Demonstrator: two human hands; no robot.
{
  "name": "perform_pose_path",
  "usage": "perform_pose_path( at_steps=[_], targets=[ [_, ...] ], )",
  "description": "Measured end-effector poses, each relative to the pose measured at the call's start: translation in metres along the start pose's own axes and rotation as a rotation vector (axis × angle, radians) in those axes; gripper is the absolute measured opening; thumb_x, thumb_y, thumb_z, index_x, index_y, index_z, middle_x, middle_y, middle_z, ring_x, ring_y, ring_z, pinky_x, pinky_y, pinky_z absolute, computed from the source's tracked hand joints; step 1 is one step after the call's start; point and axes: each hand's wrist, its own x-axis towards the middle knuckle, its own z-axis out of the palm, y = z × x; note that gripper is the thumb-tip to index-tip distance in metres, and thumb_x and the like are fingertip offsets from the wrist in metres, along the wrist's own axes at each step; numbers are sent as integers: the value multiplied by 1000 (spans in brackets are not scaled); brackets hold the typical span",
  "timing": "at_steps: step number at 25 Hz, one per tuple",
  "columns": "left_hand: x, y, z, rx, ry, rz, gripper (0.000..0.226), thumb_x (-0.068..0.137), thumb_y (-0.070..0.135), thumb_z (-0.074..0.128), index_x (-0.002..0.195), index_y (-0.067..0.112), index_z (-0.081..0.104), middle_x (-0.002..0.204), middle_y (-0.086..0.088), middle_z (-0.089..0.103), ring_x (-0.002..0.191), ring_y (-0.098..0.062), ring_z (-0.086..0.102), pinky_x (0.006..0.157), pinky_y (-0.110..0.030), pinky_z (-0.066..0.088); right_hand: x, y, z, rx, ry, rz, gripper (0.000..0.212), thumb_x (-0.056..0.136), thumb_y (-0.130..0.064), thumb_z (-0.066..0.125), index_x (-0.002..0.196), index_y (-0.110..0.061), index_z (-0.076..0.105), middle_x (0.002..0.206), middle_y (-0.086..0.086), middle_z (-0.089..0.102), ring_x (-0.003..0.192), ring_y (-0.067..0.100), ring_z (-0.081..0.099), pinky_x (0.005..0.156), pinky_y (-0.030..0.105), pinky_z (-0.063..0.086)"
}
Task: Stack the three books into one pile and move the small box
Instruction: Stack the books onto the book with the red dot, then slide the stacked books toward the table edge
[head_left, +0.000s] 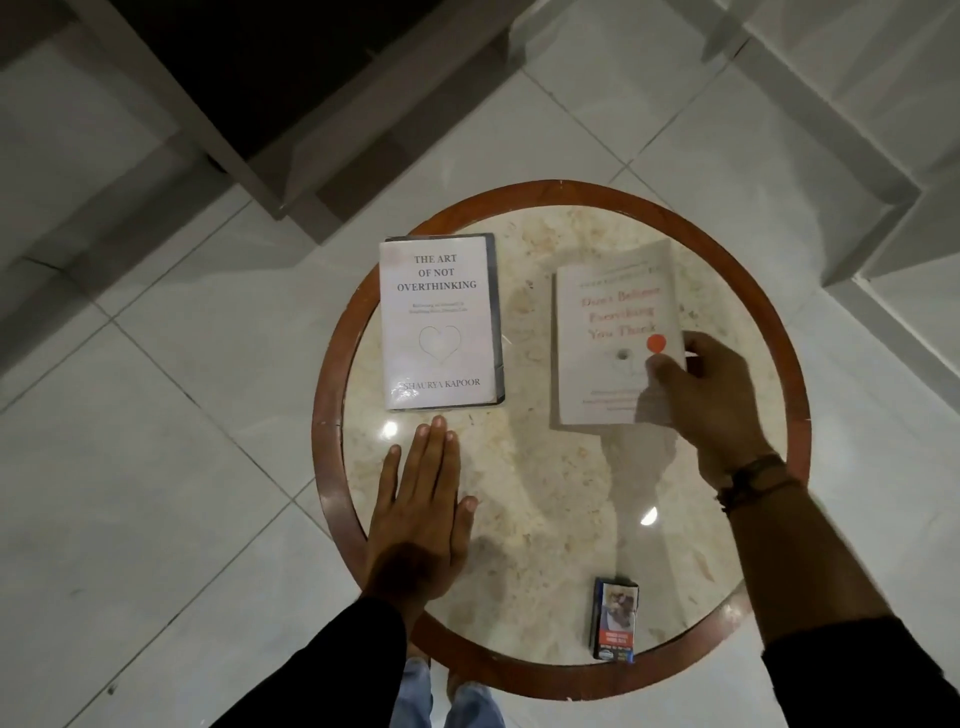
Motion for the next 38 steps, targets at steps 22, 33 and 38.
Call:
perform_pose_path(
  at_steps=[22, 33, 38],
  targets=[
    [38, -9, -65, -672, 402, -345, 46, 111, 53, 42, 145, 28, 59, 145, 1, 68, 136, -21, 63, 107, -56, 57, 1, -58, 148, -213, -23, -36, 62, 89, -61, 73, 131, -18, 59, 133, 4, 67, 118, 29, 68, 93, 43, 59],
    [174, -4, -116, -812, -37, -830, 52, 103, 28, 71, 147, 15, 48, 155, -13, 51, 144, -37, 51, 114, -48, 53, -7, -73, 180, -405, -84, 29, 63, 99, -43, 65, 148, -11, 43, 147, 12, 45, 139, 34, 42, 110, 50, 45],
    [156, -29, -149, -1208, -70, -510, 55, 96, 8, 77, 133, 28, 41, 147, -1, 63, 129, -25, 69, 77, -20, 67, -5, -65, 141, 71, -265, -161, 56, 97, -10, 75, 138, -15, 37, 135, 3, 60, 118, 7, 67, 101, 34, 63]
  ],
)
